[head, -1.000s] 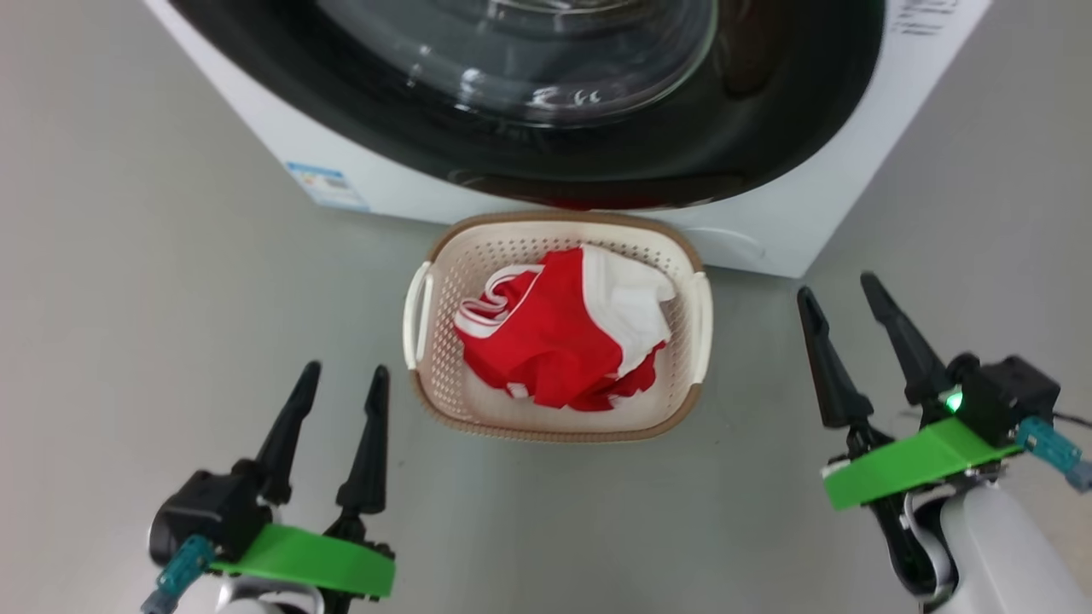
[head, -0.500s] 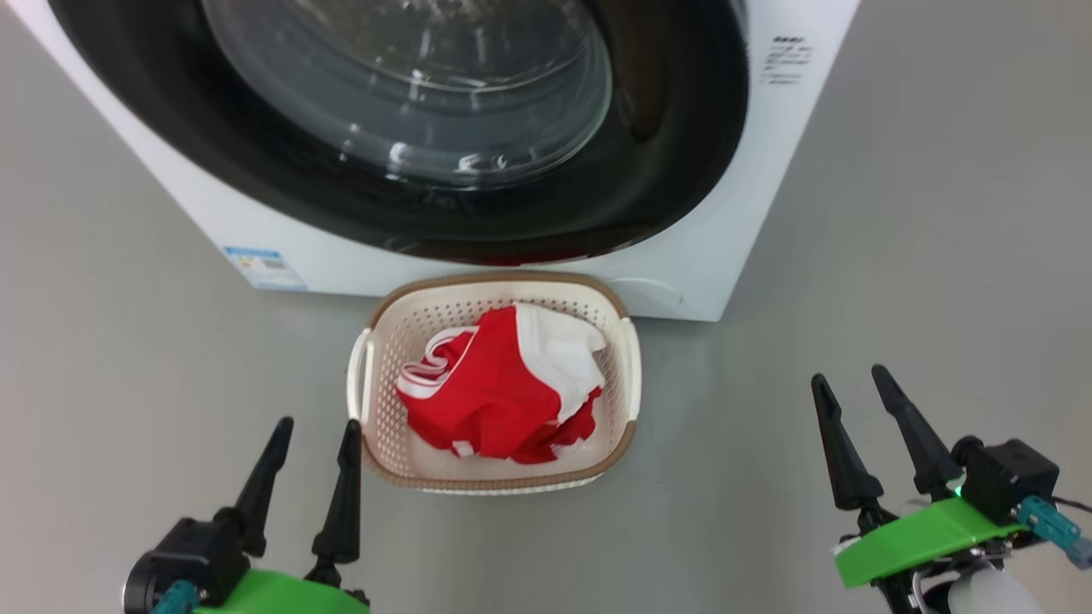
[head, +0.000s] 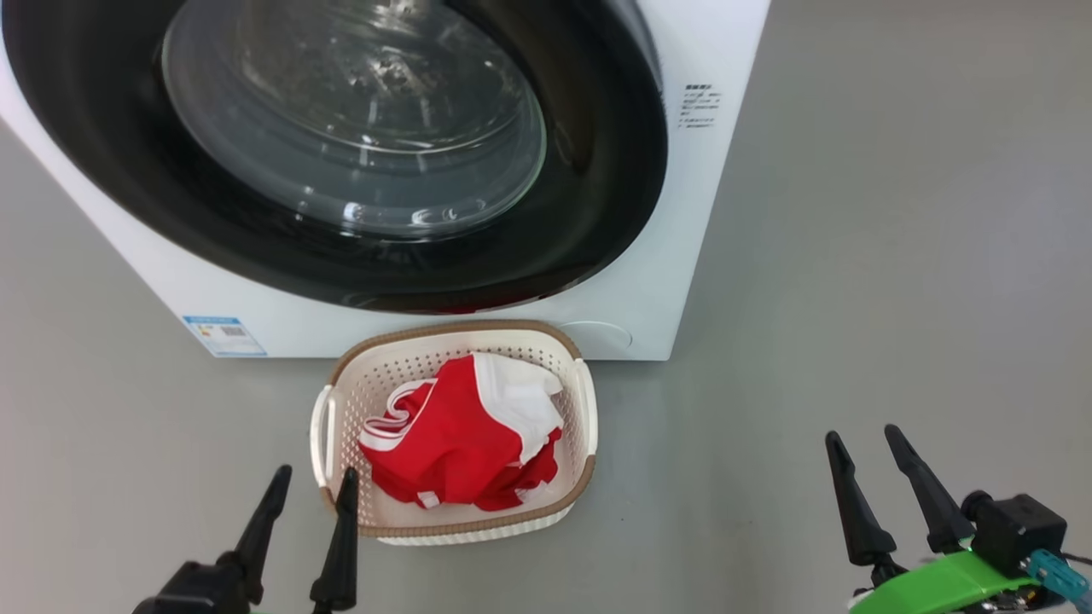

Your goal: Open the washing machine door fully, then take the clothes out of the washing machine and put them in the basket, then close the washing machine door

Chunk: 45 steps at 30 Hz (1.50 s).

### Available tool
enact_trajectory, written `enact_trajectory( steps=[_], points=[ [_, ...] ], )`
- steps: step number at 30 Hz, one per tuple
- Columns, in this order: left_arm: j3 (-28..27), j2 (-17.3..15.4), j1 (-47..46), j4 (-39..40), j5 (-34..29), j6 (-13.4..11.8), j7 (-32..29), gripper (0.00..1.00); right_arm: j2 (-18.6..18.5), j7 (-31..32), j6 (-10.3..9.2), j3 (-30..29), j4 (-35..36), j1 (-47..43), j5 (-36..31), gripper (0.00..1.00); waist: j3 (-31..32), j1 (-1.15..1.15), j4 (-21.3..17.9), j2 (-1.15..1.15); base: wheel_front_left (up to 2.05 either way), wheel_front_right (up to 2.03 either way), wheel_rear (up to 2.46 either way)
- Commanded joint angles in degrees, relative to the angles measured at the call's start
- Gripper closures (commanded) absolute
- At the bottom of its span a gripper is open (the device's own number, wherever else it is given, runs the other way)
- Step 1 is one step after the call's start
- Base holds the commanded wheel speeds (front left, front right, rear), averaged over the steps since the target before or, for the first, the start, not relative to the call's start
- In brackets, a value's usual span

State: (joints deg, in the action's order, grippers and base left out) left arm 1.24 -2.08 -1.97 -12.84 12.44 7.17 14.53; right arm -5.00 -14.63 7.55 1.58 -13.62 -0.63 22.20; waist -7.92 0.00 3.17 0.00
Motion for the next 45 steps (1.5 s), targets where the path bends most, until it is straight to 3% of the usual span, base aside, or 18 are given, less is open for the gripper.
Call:
enact_trajectory(
  steps=[1,37,38,45],
  points=[
    [-2.27,-0.8,0.76,1.79,-0.57,0.31,0.47,0.0,-0.32,-0.37,-0.06,0.67,1.59,-0.7,0.58,0.0,1.06,0.0,-0.97,0.0,0.0,0.0,0.0],
    [-3.59,-0.8,3.34,3.22,0.66,0.32,0.47,0.0,0.65,-0.37,-0.06,-1.03,2.29,-3.71,0.14,0.0,2.63,0.0,-2.31,0.0,0.0,0.0,0.0],
    [-1.47,-0.2,3.57,1.77,0.26,0.0,0.0,1.0,1.36,0.0,0.0,-2.32,0.75,-3.99,-0.07,1.0,2.63,0.0,-2.32,0.0,0.0,0.0,0.0],
    [-0.98,0.56,4.42,-1.99,1.13,-0.08,-0.56,1.0,2.28,0.26,0.0,-2.25,-3.14,-3.95,0.69,1.0,2.65,0.01,-2.32,0.0,0.0,0.0,0.0]
  ],
)
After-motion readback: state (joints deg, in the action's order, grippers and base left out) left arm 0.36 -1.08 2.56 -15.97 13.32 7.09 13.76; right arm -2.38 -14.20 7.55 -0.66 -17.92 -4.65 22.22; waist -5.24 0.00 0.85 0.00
